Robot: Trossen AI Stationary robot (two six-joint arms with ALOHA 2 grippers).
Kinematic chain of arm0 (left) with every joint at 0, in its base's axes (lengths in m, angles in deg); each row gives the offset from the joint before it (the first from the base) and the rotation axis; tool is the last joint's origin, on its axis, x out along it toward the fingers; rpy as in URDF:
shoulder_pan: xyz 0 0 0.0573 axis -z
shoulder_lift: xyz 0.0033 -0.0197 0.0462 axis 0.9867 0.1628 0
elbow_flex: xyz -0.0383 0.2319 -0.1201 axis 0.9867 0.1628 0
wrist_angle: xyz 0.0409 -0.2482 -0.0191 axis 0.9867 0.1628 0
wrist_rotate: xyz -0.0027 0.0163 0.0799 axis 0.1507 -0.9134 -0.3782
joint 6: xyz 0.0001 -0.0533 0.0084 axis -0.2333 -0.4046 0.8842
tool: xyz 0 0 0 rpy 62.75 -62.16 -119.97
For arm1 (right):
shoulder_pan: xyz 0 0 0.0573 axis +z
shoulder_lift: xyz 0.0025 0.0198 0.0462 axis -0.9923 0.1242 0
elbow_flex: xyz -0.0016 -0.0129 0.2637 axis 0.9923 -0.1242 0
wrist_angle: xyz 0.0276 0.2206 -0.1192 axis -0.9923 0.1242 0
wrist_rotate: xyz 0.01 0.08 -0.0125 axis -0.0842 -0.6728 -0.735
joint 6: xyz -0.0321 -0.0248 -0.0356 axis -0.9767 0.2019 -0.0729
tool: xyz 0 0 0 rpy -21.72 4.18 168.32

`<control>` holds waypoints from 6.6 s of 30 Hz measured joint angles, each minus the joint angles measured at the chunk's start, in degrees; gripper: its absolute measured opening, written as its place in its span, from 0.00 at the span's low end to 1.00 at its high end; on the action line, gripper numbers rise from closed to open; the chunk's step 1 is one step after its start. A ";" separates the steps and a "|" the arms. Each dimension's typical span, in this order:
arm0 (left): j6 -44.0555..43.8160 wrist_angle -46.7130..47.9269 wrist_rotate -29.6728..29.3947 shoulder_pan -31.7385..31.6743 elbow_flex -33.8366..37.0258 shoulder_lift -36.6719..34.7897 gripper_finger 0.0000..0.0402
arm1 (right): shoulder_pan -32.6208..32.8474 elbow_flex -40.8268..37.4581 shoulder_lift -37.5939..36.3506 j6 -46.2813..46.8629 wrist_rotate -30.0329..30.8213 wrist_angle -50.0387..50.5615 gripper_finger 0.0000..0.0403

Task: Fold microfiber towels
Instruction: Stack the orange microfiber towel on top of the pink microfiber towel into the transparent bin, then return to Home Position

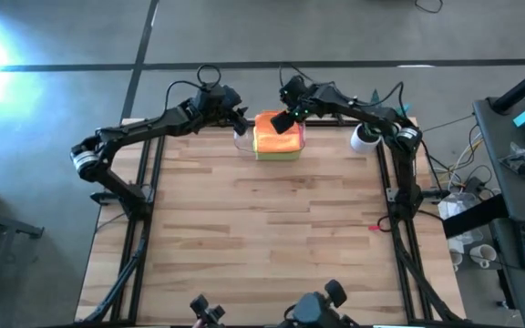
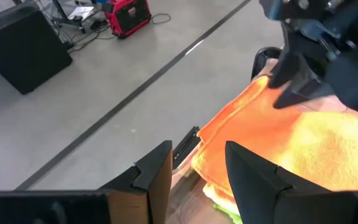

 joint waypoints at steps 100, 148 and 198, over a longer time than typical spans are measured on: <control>-24.31 -2.94 1.46 38.40 64.67 -82.99 0.00 | 38.68 -23.58 -37.96 0.49 6.92 -22.45 0.20; -24.36 -2.97 1.40 38.40 64.81 -66.40 0.00 | 38.16 -94.79 -108.33 3.79 9.47 -43.89 0.17; -24.36 -7.12 1.34 38.39 65.20 -64.84 0.00 | 38.16 -94.66 -106.99 3.35 9.39 -29.81 0.17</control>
